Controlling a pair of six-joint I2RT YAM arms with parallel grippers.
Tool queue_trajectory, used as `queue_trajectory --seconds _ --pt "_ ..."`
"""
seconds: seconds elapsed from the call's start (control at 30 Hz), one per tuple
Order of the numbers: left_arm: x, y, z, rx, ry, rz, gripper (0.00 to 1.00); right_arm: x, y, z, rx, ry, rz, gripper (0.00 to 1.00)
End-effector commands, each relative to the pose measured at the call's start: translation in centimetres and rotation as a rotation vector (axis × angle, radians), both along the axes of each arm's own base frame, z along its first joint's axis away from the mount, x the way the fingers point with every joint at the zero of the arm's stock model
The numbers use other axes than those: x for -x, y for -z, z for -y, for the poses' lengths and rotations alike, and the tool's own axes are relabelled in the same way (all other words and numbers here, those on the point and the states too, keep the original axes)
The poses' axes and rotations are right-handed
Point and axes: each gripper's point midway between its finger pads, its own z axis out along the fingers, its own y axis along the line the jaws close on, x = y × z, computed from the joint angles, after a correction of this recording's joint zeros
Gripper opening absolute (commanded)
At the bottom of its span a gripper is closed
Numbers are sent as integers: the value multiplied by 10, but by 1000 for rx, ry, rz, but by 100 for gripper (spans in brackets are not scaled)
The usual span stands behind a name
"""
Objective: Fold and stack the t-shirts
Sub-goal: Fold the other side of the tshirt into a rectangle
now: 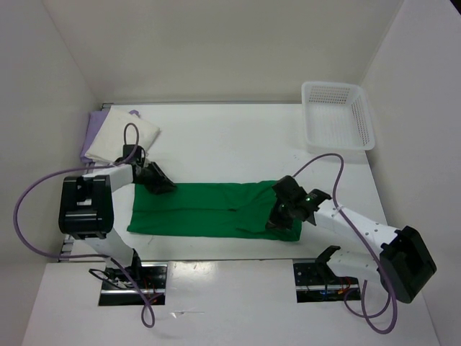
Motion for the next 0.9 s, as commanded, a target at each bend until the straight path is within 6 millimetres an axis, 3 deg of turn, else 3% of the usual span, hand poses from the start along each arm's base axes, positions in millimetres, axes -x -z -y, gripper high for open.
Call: queue_trajectory --seconds 0.0,0.07,0.17,0.27,0.4,0.53,0.6,0.7,0.87 --pt "-18 -42 4 -36 34 130 36 -27 -24 -5 15 8 84 5" --pt "-14 -49 17 -66 81 159 36 -51 -28 2 35 38 112 5" --pt "-10 -57 44 -64 147 192 37 -56 -11 11 70 69 95 4" --pt "3 -36 64 -10 179 130 37 -46 6 18 93 119 40 0" --pt "10 -13 75 39 209 61 37 -39 5 26 85 179 49 0" --pt "15 13 62 86 171 -12 37 -27 12 30 99 184 17 0" --pt "13 21 42 87 109 -39 36 -14 17 28 112 187 -23 0" --pt "2 16 14 70 41 -6 35 2 19 20 86 180 -61 0" --pt "-3 10 -3 65 -3 13 35 23 23 15 43 177 -127 0"
